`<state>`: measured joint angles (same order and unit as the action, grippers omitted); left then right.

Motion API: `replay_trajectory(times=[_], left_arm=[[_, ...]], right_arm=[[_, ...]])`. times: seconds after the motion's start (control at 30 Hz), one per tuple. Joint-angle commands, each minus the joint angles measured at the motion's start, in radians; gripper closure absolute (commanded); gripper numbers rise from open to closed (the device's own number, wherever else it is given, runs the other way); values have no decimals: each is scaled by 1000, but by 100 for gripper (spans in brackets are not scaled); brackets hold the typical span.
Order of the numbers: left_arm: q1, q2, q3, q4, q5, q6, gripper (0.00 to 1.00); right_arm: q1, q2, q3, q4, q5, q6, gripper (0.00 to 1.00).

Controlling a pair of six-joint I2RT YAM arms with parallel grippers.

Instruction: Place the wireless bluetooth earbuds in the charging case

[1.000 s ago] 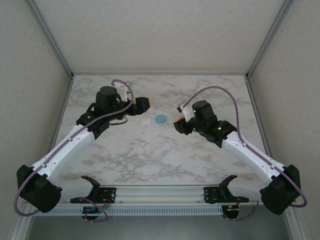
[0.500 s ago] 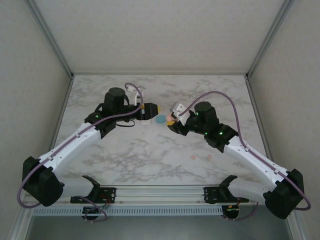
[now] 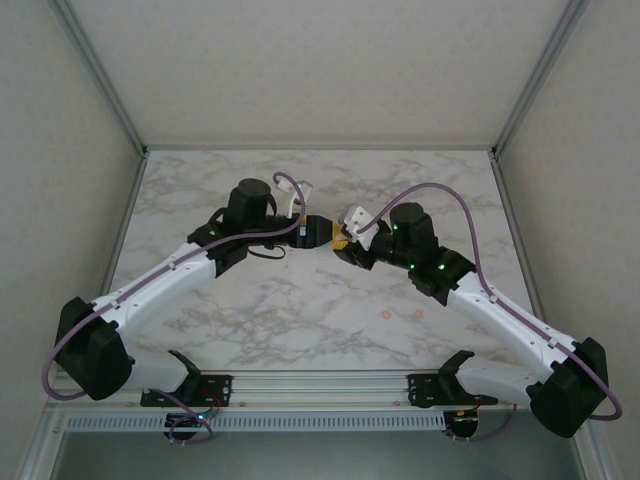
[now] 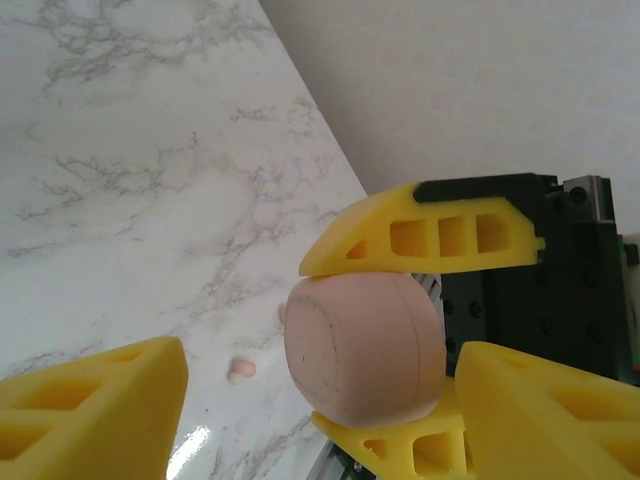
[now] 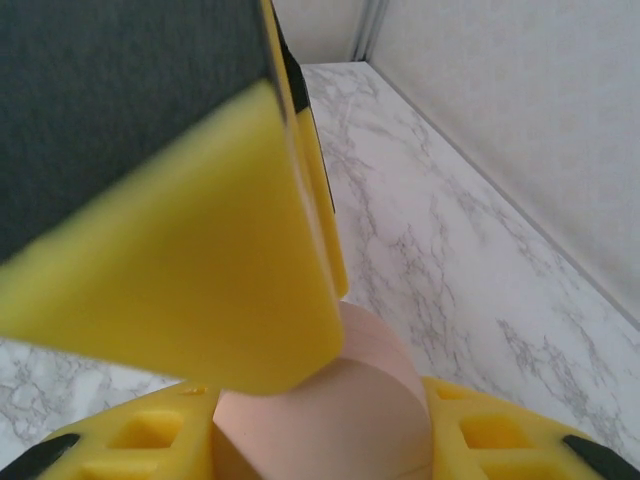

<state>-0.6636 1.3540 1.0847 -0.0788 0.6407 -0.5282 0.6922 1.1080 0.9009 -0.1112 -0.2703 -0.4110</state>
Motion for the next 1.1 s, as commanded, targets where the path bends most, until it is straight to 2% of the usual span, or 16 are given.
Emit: replay_trajectory(times=[0.0, 0.1, 0.4, 0.53, 0.6, 0.7, 0.83, 0.93, 1.07], left_arm=[[-20, 21, 49, 24, 46, -3, 33], [-27, 36, 71, 4, 67, 9, 38], [-27, 48, 86, -57, 16, 10, 70], [-27, 46, 91, -65, -16, -6, 85], [-24, 37, 90, -57, -32, -20, 90], [-1, 9, 67, 10, -27, -77, 93], [54, -33, 10, 132, 19, -197, 94], [77, -45, -9, 198, 57, -267, 94], [81, -52, -8, 224, 82, -315, 94]], right_arm=[[9, -8, 0, 56, 0, 12, 70], [9, -14, -9, 73, 3, 21, 70], [11, -20, -9, 67, -7, 20, 68], [12, -31, -14, 71, 12, 21, 64], [12, -44, -27, 76, 27, 22, 56], [12, -93, -70, 82, 72, 10, 47], [-16, -211, -227, 271, 145, 29, 32], [-78, -236, -235, 260, 50, 40, 32], [-91, -220, -213, 267, 1, 38, 33]])
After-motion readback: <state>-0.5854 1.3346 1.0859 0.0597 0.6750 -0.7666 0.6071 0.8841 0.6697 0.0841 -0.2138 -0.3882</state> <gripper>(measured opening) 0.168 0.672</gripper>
